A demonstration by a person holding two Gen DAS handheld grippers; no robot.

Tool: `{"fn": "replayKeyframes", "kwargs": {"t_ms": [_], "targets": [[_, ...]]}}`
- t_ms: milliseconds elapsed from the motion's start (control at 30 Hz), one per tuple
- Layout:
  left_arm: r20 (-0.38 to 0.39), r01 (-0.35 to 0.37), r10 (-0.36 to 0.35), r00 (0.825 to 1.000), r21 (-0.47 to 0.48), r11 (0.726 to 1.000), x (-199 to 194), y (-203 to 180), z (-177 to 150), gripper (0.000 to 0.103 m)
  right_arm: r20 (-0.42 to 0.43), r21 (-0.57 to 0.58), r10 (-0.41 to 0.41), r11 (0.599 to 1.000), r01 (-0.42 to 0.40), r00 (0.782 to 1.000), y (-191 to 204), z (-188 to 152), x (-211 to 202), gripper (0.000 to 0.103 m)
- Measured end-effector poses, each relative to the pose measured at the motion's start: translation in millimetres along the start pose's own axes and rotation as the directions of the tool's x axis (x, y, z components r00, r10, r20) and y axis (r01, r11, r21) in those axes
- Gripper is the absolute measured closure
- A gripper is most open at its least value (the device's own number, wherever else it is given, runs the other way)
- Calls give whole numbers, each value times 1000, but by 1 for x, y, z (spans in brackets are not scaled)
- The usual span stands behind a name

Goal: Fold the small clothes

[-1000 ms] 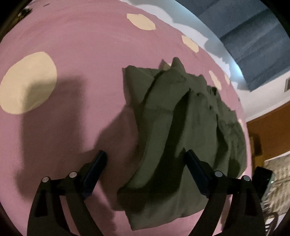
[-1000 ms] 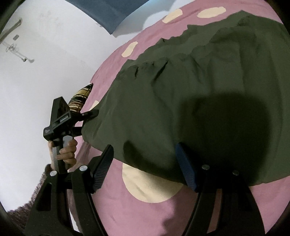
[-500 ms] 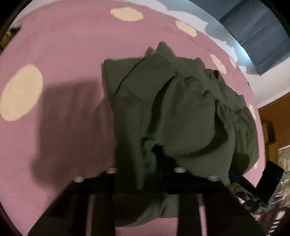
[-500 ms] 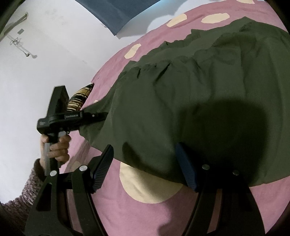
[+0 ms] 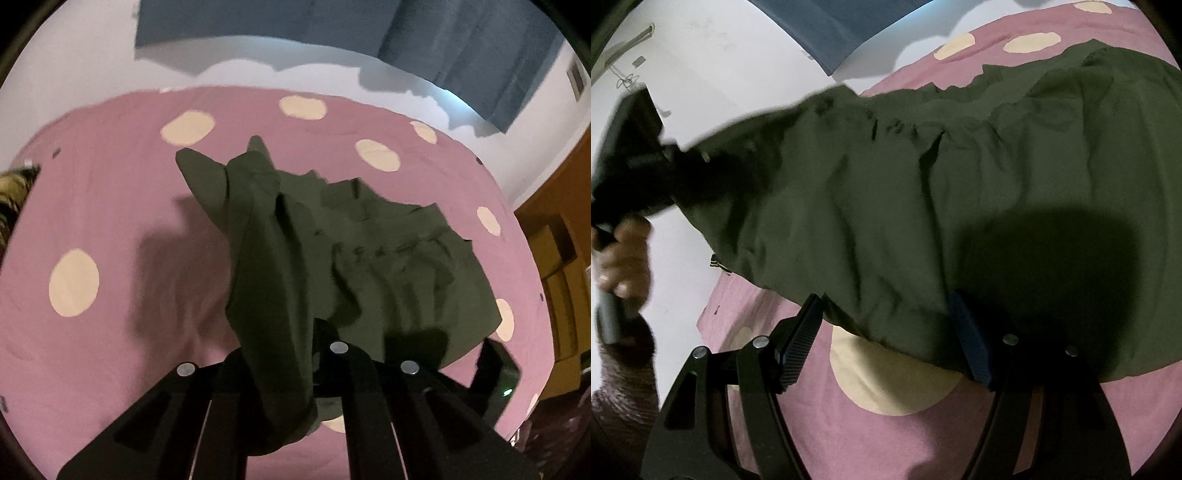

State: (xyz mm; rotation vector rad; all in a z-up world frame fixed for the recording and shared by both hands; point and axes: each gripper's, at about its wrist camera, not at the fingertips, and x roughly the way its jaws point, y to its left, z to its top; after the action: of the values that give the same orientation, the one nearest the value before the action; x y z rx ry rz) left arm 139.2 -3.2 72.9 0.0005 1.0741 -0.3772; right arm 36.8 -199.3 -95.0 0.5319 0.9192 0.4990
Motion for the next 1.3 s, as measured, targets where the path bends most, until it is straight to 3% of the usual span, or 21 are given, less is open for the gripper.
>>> {"fn": "replayKeyframes", "kwargs": {"t_ms": [200, 333, 533, 767, 933, 1300], "targets": [[13, -79, 78, 997, 84, 993, -4, -68, 14, 99, 2, -8, 2, 1000, -2, 1000, 3, 2, -4, 31], [19, -117, 116, 993, 125, 985, -3, -108, 16, 99, -13, 29, 44, 999, -43, 999, -6, 3, -22, 32], [23, -174, 172, 985, 196, 965, 20, -173, 9, 99, 30, 72, 26, 997, -28, 999, -33, -4, -77, 32], [-10, -180, 188, 982, 257, 950, 63, -230, -11, 99, 76, 151, -8, 989, -4, 997, -71, -18, -133, 32], [-9, -221, 235, 972, 314, 923, 98, -259, -33, 99, 98, 217, -15, 976, -7, 995, -97, -31, -153, 31], [62, -324, 324, 944, 359, 875, 122, -281, -57, 97, 121, 289, 13, 956, -48, 993, -123, -31, -157, 31]]}}
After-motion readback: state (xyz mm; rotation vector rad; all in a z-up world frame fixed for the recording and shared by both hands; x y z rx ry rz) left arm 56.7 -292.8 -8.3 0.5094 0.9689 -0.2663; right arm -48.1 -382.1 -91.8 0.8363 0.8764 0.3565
